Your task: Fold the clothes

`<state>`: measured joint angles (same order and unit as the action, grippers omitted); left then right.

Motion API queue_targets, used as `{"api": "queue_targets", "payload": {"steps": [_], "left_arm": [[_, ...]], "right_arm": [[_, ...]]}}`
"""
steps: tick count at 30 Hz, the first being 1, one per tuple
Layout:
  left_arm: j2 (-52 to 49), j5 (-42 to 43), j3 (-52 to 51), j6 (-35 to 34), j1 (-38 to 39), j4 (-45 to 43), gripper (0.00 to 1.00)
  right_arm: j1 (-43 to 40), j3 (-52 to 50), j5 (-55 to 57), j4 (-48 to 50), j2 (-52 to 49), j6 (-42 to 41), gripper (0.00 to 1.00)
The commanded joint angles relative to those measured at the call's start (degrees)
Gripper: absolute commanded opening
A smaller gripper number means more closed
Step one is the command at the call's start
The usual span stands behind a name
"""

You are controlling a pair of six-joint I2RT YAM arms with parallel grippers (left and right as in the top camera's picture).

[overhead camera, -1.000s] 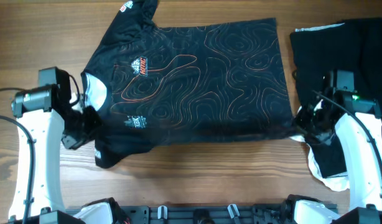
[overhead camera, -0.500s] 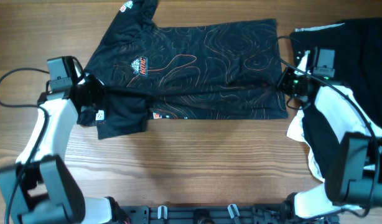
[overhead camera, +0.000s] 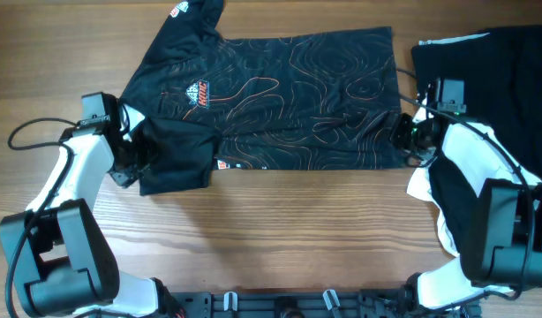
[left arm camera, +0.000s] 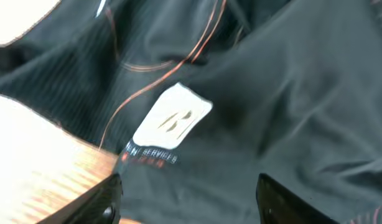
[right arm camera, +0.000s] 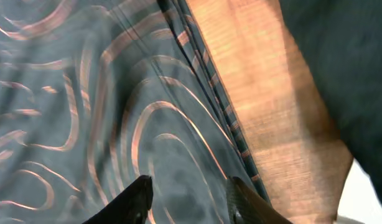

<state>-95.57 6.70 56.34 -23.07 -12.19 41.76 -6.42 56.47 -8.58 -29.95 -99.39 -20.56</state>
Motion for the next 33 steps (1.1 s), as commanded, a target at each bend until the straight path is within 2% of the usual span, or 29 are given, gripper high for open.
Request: {"api": "queue_targets", "payload": {"steps": [1, 2, 5, 6, 10, 19, 20, 21, 22, 24, 25, 27, 28, 29, 30, 33], "left_arm": [[0.6, -1.0, -1.0, 0.1, 0.2, 0.7, 0.69], [0.6, -1.0, -1.3, 0.1, 0.5, 0.8, 0.69], [0.6, -0.5, -2.5, 0.3, 2.2, 1.4, 0.71], [0.6, 0.6, -3.1, 0.3, 3.5, 1.4, 0.75], [0.6, 2.4, -3.5, 3.1, 9.2, 1.4, 0.85], [-0.2, -0.5, -5.6, 3.1, 20.7, 1.2, 0.80], [-0.2, -0.6, -6.2, 3.1, 21.8, 0.9, 0.77], [-0.2, -0.9, -7.0, 3.1, 22.8, -0.4, 0.67], [-0.2, -1.4, -7.9, 3.1, 23.3, -1.9, 0.61], [-0.2, -1.7, -9.1, 3.1, 23.6, -4.5, 0.58], [-0.2, -1.9, -9.5, 3.1, 23.6, -6.1, 0.48], [-0.2, -2.6, -9.5, 3.1, 23.6, -8.1, 0.43], [-0.2, -3.0, -9.5, 3.1, 23.6, -8.9, 0.34], [-0.2, -3.2, -9.5, 3.1, 23.6, -9.0, 0.15], [-0.2, -3.2, -9.5, 3.1, 23.6, -8.9, 0.04], [0.3, -4.3, -8.8, 3.1, 23.5, -8.1, 0.04]], "right_arm": [[0.1, -5.1, 1.3, 2.5, -0.5, 1.0, 0.35], [0.1, -6.4, 1.3, 3.5, -0.5, 1.0, 0.33], [0.1, -9.9, 1.3, 5.4, -0.5, 0.9, 0.19], [0.1, -11.1, 1.4, 5.9, -0.5, 0.9, 0.18], [0.1, -11.4, 1.7, 6.0, -0.5, 0.8, 0.19], [0.1, -11.4, 1.7, 5.9, -0.5, 1.0, 0.22], [0.1, -11.5, 1.7, 6.0, -0.5, 1.0, 0.21], [0.1, -11.5, 1.7, 6.1, -0.5, 0.9, 0.22], [0.1, -11.5, 1.7, 6.2, -0.5, 0.9, 0.21], [0.1, -11.5, 1.7, 6.1, -0.5, 0.9, 0.21], [0.1, -11.5, 1.7, 6.1, -0.5, 1.0, 0.21], [0.1, -11.5, 1.7, 6.1, -0.5, 1.0, 0.22], [0.1, -11.4, 1.7, 6.1, -0.5, 1.0, 0.22], [0.1, -11.5, 1.7, 6.1, -0.5, 1.0, 0.22], [0.1, -11.5, 1.7, 6.1, -0.5, 1.0, 0.22], [0.1, -11.4, 1.7, 5.9, -0.5, 1.0, 0.22]]}}
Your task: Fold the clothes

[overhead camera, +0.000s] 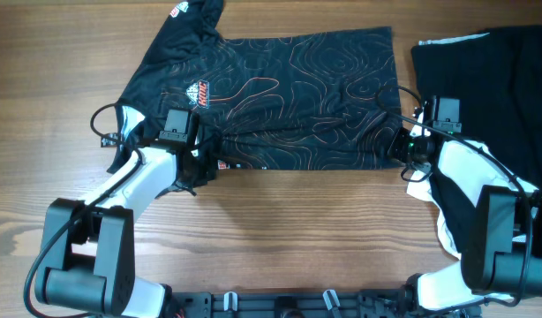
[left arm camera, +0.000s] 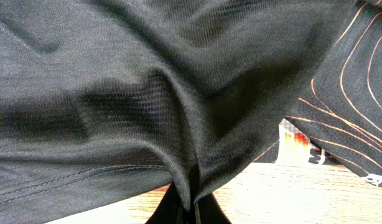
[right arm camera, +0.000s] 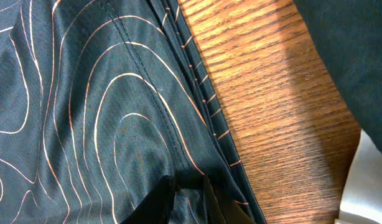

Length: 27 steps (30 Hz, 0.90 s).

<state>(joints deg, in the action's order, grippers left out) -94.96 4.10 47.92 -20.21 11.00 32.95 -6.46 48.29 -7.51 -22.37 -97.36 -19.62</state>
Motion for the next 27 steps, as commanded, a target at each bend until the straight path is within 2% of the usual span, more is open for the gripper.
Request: {"api": "queue_targets", "payload": {"steps": [1, 4, 5, 7, 8, 9, 10, 11, 12, 14, 16, 21, 24, 27], "left_arm": [[0.7, -4.7, 2.4, 0.5, 0.3, 2.4, 0.04], [2.0, -13.0, 14.0, 3.7, 0.3, 2.7, 0.04], [2.0, -13.0, 17.6, 6.1, 0.3, -0.9, 0.04], [2.0, -14.3, 20.4, 6.5, 0.0, -8.3, 0.04], [2.0, -14.2, 20.4, 6.3, -0.5, -10.5, 0.17], [1.8, -14.2, 20.4, 6.2, -0.8, -9.0, 0.62], [1.5, -14.2, 20.4, 6.1, -0.9, -6.3, 0.89], [1.1, -14.3, 20.3, 6.1, -0.9, -2.4, 0.97], [0.4, -15.2, 20.3, 6.1, -0.9, 2.1, 1.00], [-1.3, -18.6, 20.3, 6.1, -1.7, 9.9, 1.00], [-2.3, -21.0, 19.2, 4.7, -3.5, 13.0, 1.00], [-2.4, -20.4, 14.8, -5.0, -12.8, 12.5, 1.00], [-2.5, -15.5, 12.0, -5.8, -18.4, 10.6, 1.00], [-2.5, -14.2, 8.4, -6.2, -23.6, 6.8, 1.00]], "right_arm": [[0.1, -3.3, 0.7, -1.7, -2.6, 0.1, 0.22], [0.1, -3.3, 0.7, -1.6, -2.6, 0.1, 0.21], [0.1, -3.3, 0.7, -1.6, -2.6, 0.1, 0.22], [0.1, -3.3, 0.6, -1.7, -2.6, 0.1, 0.21], [0.1, -3.3, 0.6, -1.8, -2.6, 0.1, 0.22], [0.1, -3.3, 0.6, -1.9, -2.6, 0.2, 0.22], [0.1, -3.3, 0.6, -2.0, -2.6, 0.2, 0.22], [0.1, -3.3, 0.6, -1.9, -2.6, 0.2, 0.22], [0.1, -3.3, 0.6, -1.8, -2.6, 0.2, 0.22], [0.1, -3.3, 0.7, -1.8, -2.6, 0.2, 0.22], [0.1, -3.3, 0.7, -1.9, -2.6, 0.2, 0.22], [0.1, -3.3, 0.7, -2.4, -2.6, 0.2, 0.22], [0.1, -3.3, 0.6, -2.8, -2.6, 0.2, 0.22], [0.1, -3.3, 0.7, -3.8, -2.6, 0.1, 0.22]]}}
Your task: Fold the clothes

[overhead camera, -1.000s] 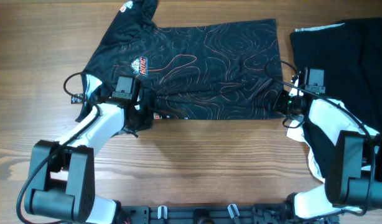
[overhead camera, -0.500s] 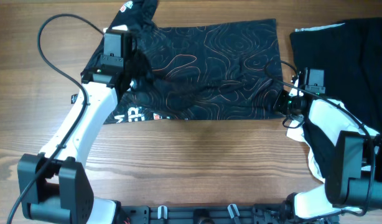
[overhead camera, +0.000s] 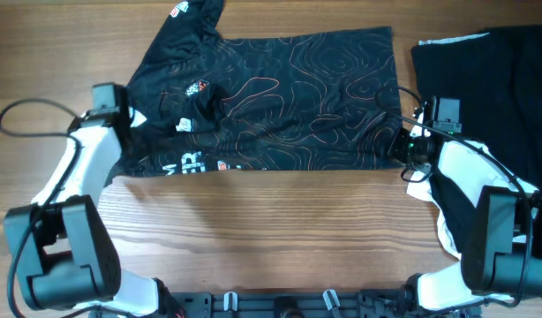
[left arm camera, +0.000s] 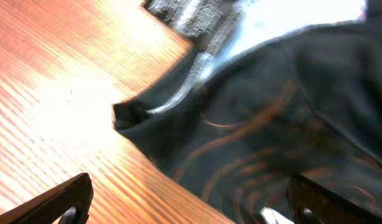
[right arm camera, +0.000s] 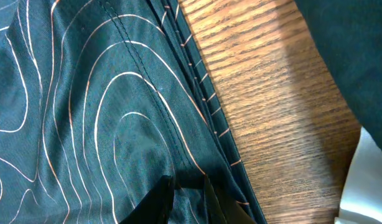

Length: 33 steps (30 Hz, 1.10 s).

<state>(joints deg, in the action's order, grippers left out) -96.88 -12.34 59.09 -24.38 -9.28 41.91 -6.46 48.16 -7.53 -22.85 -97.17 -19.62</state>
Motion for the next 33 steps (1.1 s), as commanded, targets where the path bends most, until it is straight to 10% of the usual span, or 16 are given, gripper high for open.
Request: {"api": "queue_targets", "payload": {"steps": [1, 5, 8, 13, 16, 33], "left_arm": [[-0.5, 2.5, -3.7, -2.0, -4.3, -3.8, 1.00], [-0.6, 5.0, -8.3, -2.0, -5.3, -11.7, 0.93], [-0.6, 5.2, -9.3, -2.0, -5.4, -16.1, 0.50], [-0.8, 6.7, -9.3, -1.6, -5.4, -17.1, 0.47], [-0.8, 6.5, -9.3, -1.4, -5.4, -15.9, 0.04], [0.0, 3.5, -9.3, -1.7, -17.2, 8.1, 0.04]], "right_arm": [[0.1, -3.1, 0.7, -3.5, -2.8, 0.1, 0.22], [0.1, -3.1, 0.7, -4.5, -2.8, 0.1, 0.22], [0.1, -3.1, 0.7, -5.1, -2.8, 0.1, 0.22], [0.1, -3.1, 0.7, -5.3, -2.8, 0.1, 0.22], [0.1, -3.1, 0.7, -5.7, -2.8, 0.1, 0.22], [-1.4, -3.0, 10.5, -28.8, -0.8, -10.4, 0.04]]}}
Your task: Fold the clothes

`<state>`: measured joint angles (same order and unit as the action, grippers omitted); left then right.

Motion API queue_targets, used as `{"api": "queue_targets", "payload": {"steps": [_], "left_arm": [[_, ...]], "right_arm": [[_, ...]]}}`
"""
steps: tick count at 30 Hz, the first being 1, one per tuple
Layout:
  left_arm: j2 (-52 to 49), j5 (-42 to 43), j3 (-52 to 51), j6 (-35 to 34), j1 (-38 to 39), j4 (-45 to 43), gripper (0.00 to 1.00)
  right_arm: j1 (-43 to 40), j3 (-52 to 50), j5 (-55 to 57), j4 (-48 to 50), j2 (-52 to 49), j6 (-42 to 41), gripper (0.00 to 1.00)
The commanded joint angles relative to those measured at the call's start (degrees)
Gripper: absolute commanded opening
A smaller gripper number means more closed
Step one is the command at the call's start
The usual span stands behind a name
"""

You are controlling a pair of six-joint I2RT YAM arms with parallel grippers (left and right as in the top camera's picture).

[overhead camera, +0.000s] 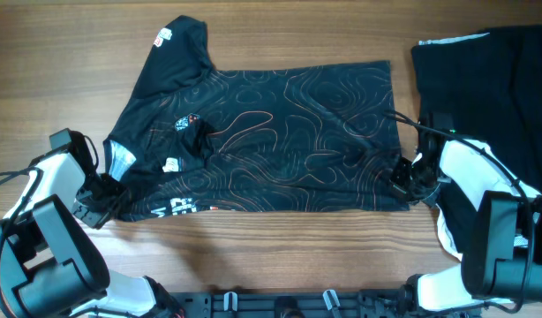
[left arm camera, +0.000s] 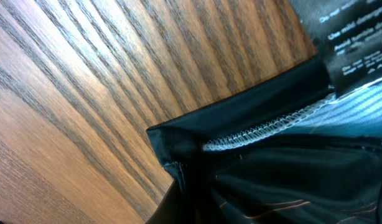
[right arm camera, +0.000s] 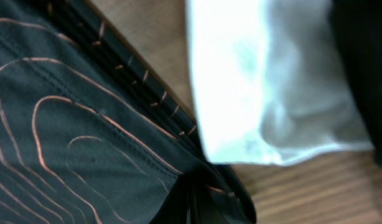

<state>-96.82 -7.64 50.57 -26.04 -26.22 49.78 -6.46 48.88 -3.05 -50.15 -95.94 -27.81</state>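
Note:
A black T-shirt point(overhead camera: 280, 124) with orange contour lines lies spread across the wooden table point(overhead camera: 280, 256). My left gripper point(overhead camera: 101, 196) is shut on its near left corner, and the left wrist view shows the jaws point(left arm camera: 190, 208) pinching the stitched edge point(left arm camera: 265, 127). At the near right corner my right gripper point(overhead camera: 402, 177) is shut on the striped hem point(right arm camera: 141, 93), its jaws point(right arm camera: 194, 202) closed over the fabric. One sleeve point(overhead camera: 178, 40) points to the far left.
A second black garment point(overhead camera: 492, 62) lies at the far right. A white cloth point(overhead camera: 443, 225) sits under my right arm, seen close in the right wrist view point(right arm camera: 259, 81). Bare wood runs along the table's near side.
My left gripper was open by the shirt's left side and is now shut on its near left corner. My right gripper has come nearer with the hem. The shirt lies flatter and closer.
A plain black flap lay folded over the shirt's near left, both grippers open. Then my left was shut on that flap and my right on the hem. Then the flap was laid out, left open. Now both hold the near corners, the shirt drawn nearer.

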Motion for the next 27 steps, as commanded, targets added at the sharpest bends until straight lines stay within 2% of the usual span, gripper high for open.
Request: {"api": "queue_targets", "payload": {"steps": [1, 6, 7, 9, 10, 11, 12, 13, 14, 16, 17, 18, 21, 25, 27], "left_arm": [[0.1, -1.2, -0.7, 0.1, -0.3, 0.2, 0.04], [5.5, -1.1, -0.7, 0.3, -0.3, 1.0, 0.04], [7.0, 0.1, -0.6, 0.3, -0.3, 1.1, 0.12], [10.4, 0.8, -0.2, 0.3, -0.2, 1.3, 0.45], [11.8, 0.8, 0.2, 0.5, -0.2, 1.6, 0.56], [13.6, 1.4, 0.6, 2.0, 0.1, 1.6, 0.62], [16.5, 3.3, 1.6, 3.3, 1.0, 1.2, 0.75], [18.9, 5.7, 2.4, 3.3, 1.9, -0.3, 0.96], [21.5, 12.2, 2.6, 3.3, 2.9, -4.7, 1.00], [22.8, 20.0, 2.6, 3.3, 3.4, -10.2, 1.00], [22.9, 24.7, 2.6, 3.3, 3.4, -14.3, 1.00], [22.5, 25.4, 2.6, 3.3, 3.6, -16.8, 0.95], [20.6, 23.7, 2.6, 3.4, 6.2, -21.9, 0.93], [14.1, 16.3, 4.0, 9.0, 14.8, -27.8, 0.97], [7.1, 12.5, 8.9, 13.3, 18.6, -28.8, 0.99]], "right_arm": [[-1.9, -3.7, 6.0, -1.6, -2.1, -2.1, 0.04], [-4.1, -3.7, 5.3, -1.7, -1.5, -0.9, 0.04], [-4.0, -3.5, 4.0, -0.7, -1.1, 1.6, 0.05], [-4.0, -1.8, 3.0, -0.1, 0.3, 3.9, 0.08], [-4.0, -0.8, 3.0, -0.4, 0.9, 4.4, 0.09], [-4.0, 0.9, 2.4, -0.9, 1.9, 5.1, 0.10], [-4.0, 3.2, 0.4, -1.1, 3.4, 5.6, 0.14], [-4.0, 5.2, -1.6, -1.1, 4.5, 6.4, 0.16], [-4.0, 7.8, -4.3, -0.9, 5.7, 7.0, 0.20], [-4.0, 10.7, -8.0, -0.3, 6.9, 7.9, 0.28], [-4.0, 11.8, -11.1, 0.5, 7.5, 10.1, 0.37], [-4.0, 12.3, -13.1, 1.4, 7.7, 11.4, 0.41], [-4.0, 12.3, -13.3, 3.6, 7.8, 13.2, 0.45], [-3.2, 12.3, -13.4, 5.9, 7.8, 13.9, 0.47], [-1.5, 12.3, -13.4, 6.7, 7.8, 14.0, 0.47]]}}
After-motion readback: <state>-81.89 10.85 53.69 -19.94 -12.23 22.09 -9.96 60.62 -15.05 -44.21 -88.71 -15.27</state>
